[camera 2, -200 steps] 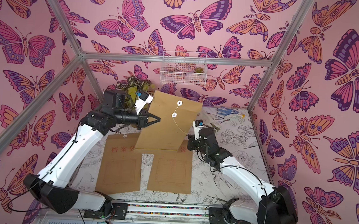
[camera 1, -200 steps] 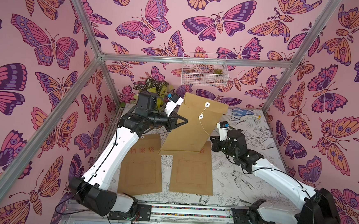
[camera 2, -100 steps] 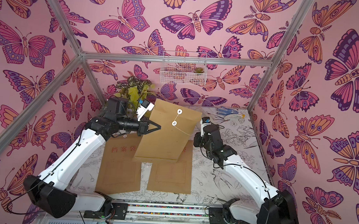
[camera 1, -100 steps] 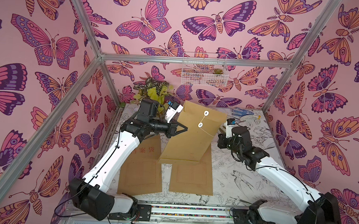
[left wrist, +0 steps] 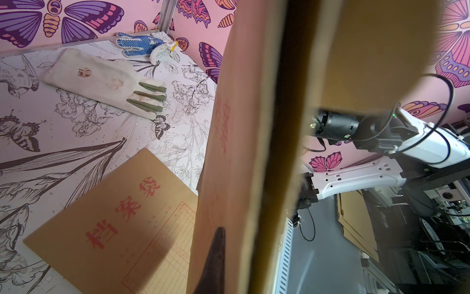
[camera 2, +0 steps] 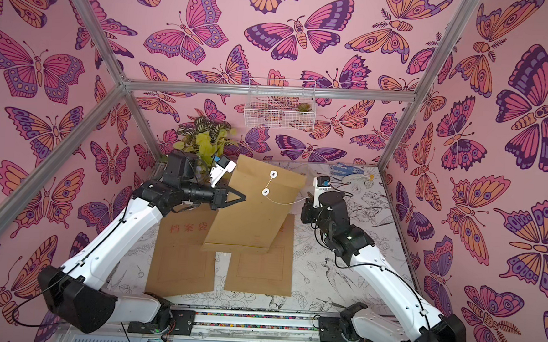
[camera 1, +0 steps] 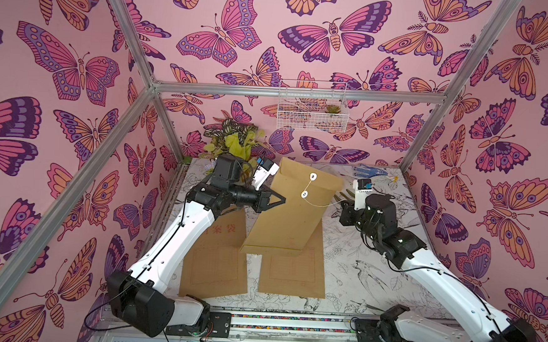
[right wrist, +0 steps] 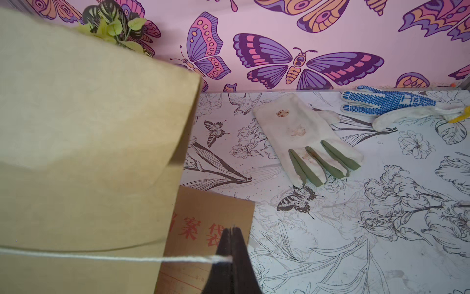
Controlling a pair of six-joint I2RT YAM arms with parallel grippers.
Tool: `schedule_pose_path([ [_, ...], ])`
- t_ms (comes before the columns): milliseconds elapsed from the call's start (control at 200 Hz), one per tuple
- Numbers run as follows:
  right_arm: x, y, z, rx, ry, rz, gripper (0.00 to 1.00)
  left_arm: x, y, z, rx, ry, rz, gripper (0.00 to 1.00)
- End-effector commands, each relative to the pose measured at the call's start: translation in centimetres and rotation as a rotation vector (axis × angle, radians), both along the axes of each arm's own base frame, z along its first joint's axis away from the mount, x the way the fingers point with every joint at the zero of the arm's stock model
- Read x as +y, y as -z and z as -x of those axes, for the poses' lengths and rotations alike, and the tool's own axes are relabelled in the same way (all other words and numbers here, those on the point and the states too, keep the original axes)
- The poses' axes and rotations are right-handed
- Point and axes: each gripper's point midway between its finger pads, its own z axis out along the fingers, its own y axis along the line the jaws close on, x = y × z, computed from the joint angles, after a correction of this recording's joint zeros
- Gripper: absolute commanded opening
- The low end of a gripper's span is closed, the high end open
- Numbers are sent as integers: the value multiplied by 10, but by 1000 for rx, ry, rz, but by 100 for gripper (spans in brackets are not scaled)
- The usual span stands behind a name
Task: Close the mouth of the file bag
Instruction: Close the file bag.
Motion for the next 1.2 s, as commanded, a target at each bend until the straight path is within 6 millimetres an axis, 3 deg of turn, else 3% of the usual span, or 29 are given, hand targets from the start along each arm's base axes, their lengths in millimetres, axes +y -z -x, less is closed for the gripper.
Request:
schedule_pose_path([
  [0,0,-22,4,-40,-23,-16,0,0,3,-3,0,-13,1,0],
  [536,2,-60,5,-89,-39,-47,0,-3,27,12,88,21,0,0],
  [871,-6,-68,-11,-100,-10,-12,0,-8,35,37,120,81,11,0],
  [1192,-7,-64,-21,-90,-3,-24,0,-8,34,42,113,89,15,0],
])
